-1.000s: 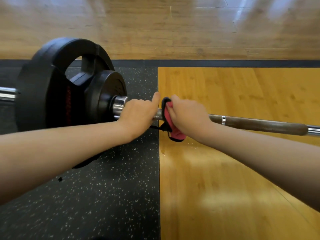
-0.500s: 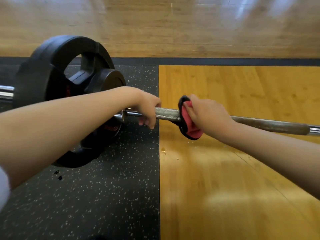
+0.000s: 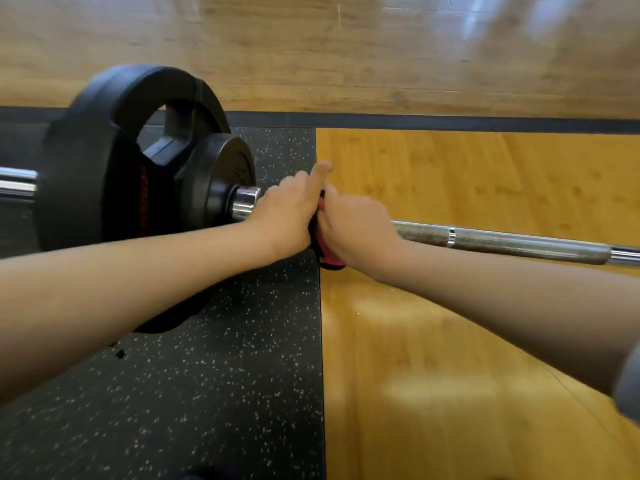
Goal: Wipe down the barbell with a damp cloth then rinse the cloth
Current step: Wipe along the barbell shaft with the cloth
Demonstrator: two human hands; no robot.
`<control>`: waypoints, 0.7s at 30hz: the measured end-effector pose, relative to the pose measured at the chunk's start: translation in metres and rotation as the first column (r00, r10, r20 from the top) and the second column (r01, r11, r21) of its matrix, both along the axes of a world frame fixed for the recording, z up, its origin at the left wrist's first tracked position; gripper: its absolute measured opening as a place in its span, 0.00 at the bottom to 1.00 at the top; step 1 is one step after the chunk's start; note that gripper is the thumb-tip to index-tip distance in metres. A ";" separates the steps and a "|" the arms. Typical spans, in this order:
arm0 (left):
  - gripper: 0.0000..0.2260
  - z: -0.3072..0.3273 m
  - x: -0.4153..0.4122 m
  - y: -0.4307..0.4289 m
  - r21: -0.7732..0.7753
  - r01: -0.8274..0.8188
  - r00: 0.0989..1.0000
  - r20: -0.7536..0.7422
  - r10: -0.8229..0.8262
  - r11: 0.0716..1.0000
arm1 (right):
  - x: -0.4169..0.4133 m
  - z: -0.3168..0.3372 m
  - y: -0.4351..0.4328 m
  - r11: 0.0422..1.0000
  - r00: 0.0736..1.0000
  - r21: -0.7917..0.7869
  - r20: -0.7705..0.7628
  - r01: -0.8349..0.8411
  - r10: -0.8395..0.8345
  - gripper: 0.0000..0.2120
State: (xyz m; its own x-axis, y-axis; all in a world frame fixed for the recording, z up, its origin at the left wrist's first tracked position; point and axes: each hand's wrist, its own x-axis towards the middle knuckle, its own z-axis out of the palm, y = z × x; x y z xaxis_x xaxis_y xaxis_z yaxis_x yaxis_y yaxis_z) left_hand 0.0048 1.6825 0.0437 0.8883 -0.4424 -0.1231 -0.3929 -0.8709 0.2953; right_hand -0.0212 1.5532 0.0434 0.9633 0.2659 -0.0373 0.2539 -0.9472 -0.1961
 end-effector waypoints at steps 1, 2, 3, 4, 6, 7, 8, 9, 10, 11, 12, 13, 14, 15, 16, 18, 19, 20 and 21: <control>0.45 0.007 0.007 0.001 -0.050 -0.031 0.991 -0.131 0.024 0.998 | 0.003 -0.001 0.011 1.000 1.000 -0.009 -0.005 -0.001 0.001 0.09; 0.50 0.013 0.012 0.000 -0.021 -0.058 0.968 -0.244 0.051 0.998 | 0.005 -0.002 0.017 1.000 1.000 -0.013 -0.012 0.003 -0.003 0.11; 0.55 0.020 0.015 -0.001 0.052 -0.075 0.937 -0.338 0.088 0.996 | 0.007 -0.002 0.021 1.000 1.000 -0.021 -0.019 -0.001 0.001 0.13; 0.57 0.026 0.016 -0.002 0.130 -0.080 0.905 -0.405 0.127 0.988 | 0.008 -0.002 0.020 0.999 1.000 -0.035 -0.025 -0.017 0.017 0.14; 0.59 0.037 0.019 -0.007 0.225 -0.061 0.869 -0.468 0.163 0.972 | 0.010 -0.001 0.014 0.994 0.998 -0.083 -0.025 -0.067 0.065 0.18; 0.59 0.040 0.018 -0.010 0.250 -0.040 0.863 -0.479 0.159 0.968 | 0.010 0.000 0.009 0.991 0.996 -0.099 -0.024 -0.089 0.087 0.20; 0.58 0.040 0.018 -0.013 0.257 -0.023 0.866 -0.477 0.147 0.966 | 0.009 -0.001 0.005 0.989 0.995 -0.104 -0.026 -0.101 0.099 0.20; 0.56 0.040 0.017 -0.017 0.247 -0.013 0.878 -0.461 0.129 0.969 | 0.009 -0.001 -0.001 0.990 0.995 -0.105 -0.023 -0.097 0.095 0.21; 0.53 0.039 0.016 -0.022 0.222 -0.004 0.889 -0.445 0.105 0.975 | 0.009 -0.002 -0.007 0.991 0.997 -0.108 -0.014 -0.082 0.081 0.22; 0.49 0.039 0.014 -0.029 0.180 0.011 0.897 -0.437 0.070 0.984 | 0.007 -0.003 -0.015 0.992 0.998 -0.109 -0.001 -0.062 0.062 0.23; 0.44 0.038 0.010 -0.036 0.129 0.032 0.905 -0.425 0.026 0.991 | 0.004 -0.004 -0.025 0.994 0.999 -0.106 0.015 -0.039 0.041 0.23; 0.40 0.036 0.007 -0.045 0.078 0.058 0.914 -0.406 -0.021 0.995 | 0.001 -0.004 -0.037 0.995 0.999 -0.098 0.031 -0.024 0.028 0.23; 0.37 0.034 0.003 -0.055 0.031 0.085 0.921 -0.383 -0.067 0.996 | -0.002 -0.003 -0.051 0.995 0.999 -0.097 0.040 -0.014 0.018 0.22; 0.34 0.033 -0.001 -0.067 -0.006 0.115 0.927 -0.358 -0.110 0.993 | -0.007 -0.002 -0.066 0.995 0.999 -0.100 0.044 -0.003 0.007 0.22; 0.32 0.032 -0.003 -0.080 -0.033 0.140 0.932 -0.333 -0.142 0.990 | -0.011 -0.001 -0.080 0.994 0.999 -0.104 0.049 0.013 -0.008 0.21; 0.31 0.029 -0.008 -0.108 -0.059 0.181 0.937 -0.294 -0.191 0.982 | -0.019 0.002 -0.109 0.994 0.998 -0.099 0.032 0.049 -0.046 0.19; 0.31 0.028 -0.010 -0.120 -0.056 0.211 0.937 -0.272 -0.218 0.976 | -0.023 0.003 -0.124 0.995 0.998 -0.081 0.016 0.065 -0.064 0.18; 0.31 0.026 -0.011 -0.132 -0.036 0.243 0.939 -0.242 -0.244 0.969 | -0.026 0.004 -0.138 0.995 0.997 -0.061 0.007 0.078 -0.077 0.16; 0.31 0.025 -0.012 -0.141 -0.007 0.274 0.942 -0.201 -0.270 0.962 | -0.030 0.004 -0.152 0.994 0.995 -0.046 0.001 0.097 -0.097 0.14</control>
